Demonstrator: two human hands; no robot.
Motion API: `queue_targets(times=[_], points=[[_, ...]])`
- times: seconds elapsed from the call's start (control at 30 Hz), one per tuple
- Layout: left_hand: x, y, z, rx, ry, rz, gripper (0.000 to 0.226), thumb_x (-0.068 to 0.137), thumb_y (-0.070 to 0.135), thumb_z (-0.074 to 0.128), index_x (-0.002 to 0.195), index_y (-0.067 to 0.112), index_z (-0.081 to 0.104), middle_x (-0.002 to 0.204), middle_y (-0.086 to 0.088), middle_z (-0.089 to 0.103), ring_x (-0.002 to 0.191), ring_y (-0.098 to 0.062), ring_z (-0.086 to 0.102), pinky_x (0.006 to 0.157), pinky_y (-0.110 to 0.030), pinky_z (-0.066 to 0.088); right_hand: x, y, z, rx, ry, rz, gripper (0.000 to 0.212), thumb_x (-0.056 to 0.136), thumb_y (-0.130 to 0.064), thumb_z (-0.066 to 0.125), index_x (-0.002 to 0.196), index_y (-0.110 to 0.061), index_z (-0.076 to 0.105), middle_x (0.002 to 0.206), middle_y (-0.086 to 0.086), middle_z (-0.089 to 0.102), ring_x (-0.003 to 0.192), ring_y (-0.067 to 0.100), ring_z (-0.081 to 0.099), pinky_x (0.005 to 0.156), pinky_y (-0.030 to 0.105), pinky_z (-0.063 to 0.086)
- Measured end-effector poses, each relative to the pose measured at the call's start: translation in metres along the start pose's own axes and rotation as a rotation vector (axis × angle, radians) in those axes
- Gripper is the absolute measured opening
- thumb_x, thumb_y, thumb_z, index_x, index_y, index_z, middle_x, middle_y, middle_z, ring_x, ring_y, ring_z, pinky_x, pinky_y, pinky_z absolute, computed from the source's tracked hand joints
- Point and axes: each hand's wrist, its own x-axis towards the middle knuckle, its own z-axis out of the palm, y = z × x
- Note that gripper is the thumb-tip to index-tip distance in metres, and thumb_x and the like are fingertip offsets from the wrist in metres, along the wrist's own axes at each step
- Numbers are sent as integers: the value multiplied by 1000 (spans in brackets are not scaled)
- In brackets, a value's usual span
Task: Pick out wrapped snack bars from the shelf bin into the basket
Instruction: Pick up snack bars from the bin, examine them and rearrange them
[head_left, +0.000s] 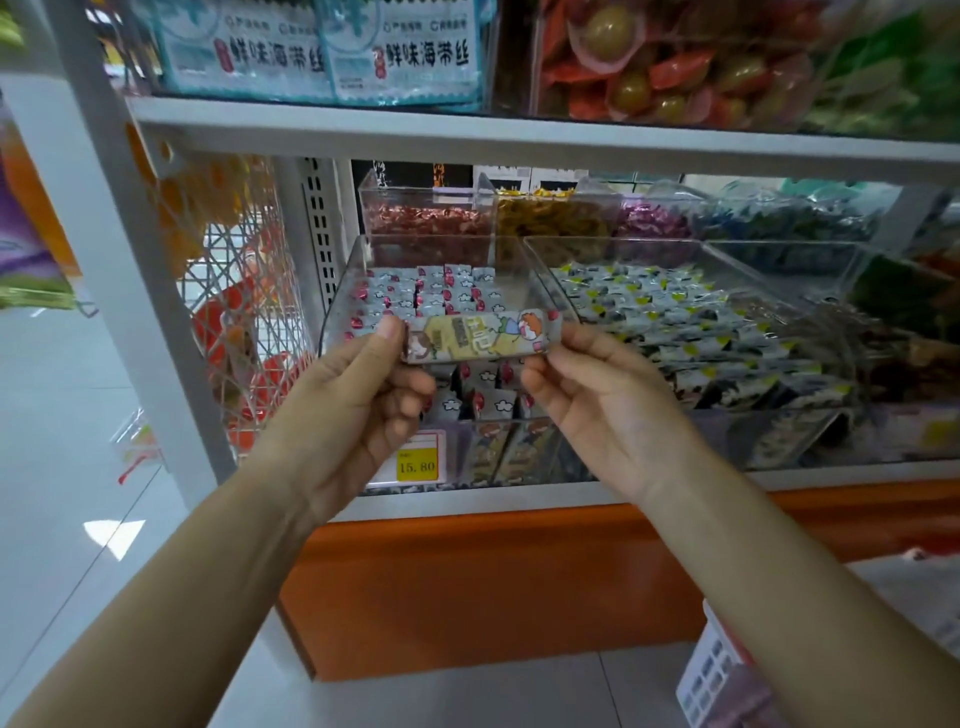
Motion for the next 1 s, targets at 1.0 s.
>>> queue_targets(times=[1.0], points=[[3, -2, 3, 25, -11, 56, 28, 90, 12, 50, 115, 8, 62, 89, -6, 67, 63, -8, 59, 50, -16, 47, -1, 5, -4, -235, -41, -135, 18, 78, -15, 65, 95, -11, 59, 88, 9, 62, 72, 21, 66, 57, 27, 54]])
